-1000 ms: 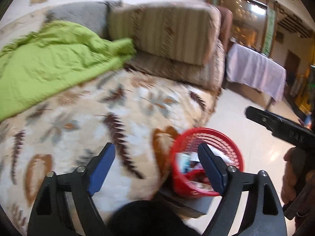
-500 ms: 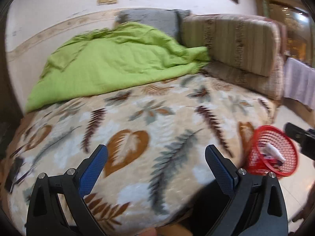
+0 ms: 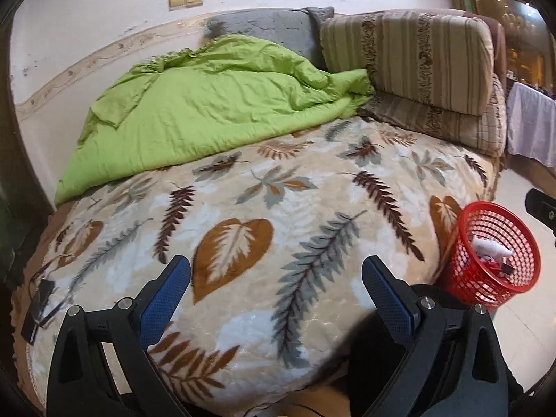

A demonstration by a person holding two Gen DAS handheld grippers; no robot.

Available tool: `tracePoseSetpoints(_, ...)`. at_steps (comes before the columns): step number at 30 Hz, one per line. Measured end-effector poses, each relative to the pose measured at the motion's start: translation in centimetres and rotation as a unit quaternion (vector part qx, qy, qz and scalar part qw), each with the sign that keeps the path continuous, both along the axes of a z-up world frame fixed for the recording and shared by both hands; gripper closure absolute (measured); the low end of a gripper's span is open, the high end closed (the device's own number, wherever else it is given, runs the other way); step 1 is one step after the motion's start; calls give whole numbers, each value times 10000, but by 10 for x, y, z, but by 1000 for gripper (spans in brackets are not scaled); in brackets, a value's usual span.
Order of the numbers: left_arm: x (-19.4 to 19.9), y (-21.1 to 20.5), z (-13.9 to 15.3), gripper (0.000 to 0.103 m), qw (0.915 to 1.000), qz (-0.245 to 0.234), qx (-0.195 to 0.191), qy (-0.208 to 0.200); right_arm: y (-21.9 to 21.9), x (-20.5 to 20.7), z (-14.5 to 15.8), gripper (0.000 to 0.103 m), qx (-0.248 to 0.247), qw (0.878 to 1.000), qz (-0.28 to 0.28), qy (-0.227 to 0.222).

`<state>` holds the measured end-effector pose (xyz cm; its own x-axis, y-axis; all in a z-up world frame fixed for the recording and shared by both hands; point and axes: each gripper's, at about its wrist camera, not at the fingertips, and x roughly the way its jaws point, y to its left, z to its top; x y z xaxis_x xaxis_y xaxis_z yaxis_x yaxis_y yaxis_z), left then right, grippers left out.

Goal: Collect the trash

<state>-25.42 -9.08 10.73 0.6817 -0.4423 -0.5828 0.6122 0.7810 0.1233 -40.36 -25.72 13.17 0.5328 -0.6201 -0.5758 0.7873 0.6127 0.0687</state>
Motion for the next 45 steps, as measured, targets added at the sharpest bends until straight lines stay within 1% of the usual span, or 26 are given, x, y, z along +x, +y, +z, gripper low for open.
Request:
tracePoseSetpoints(5, 4, 0, -4, 4, 9995, -64, -93, 288, 3, -1, 2, 0, -26, 10000, 19, -10)
tracePoseSetpoints(10, 13, 6, -9, 5, 9971, -50, -328, 680, 7, -1, 3, 0, -67, 10000, 23, 33)
tracePoseSetpoints(12, 14, 4, -11, 5, 9966, -72, -341, 743, 5, -4, 2, 0, -16, 10000, -34, 36)
tracePoseSetpoints(16, 8, -1, -12, 5, 9969, -177, -293, 708, 2, -7, 2, 0, 36, 9999, -129, 65)
tracePoseSetpoints(20, 0, -2, -6, 5, 9972, -294, -346, 587, 4, -8, 3, 0, 12, 9999, -140, 94)
tracePoseSetpoints(22, -4, 0, -2, 5, 9977, -321, -381, 464, 5, -8, 4, 0, -37, 9998, -158, 127)
tracePoseSetpoints(25, -6, 2, 3, 5, 9977, -345, -430, 384, 10, -9, 8, 0, -147, 9996, -201, 160)
tracePoseSetpoints(28, -7, 2, 5, 5, 9976, -374, -459, 370, 12, -11, 10, 0, -219, 9991, -298, 209)
tracePoseSetpoints(34, -11, 0, 7, 5, 9976, -400, -458, 330, 7, -12, 8, 0, -149, 9983, -430, 362)
tracePoseSetpoints(45, -12, -1, 7, 5, 9976, -404, -451, 327, 4, -9, 1, 0, -10, 9977, -432, 513)
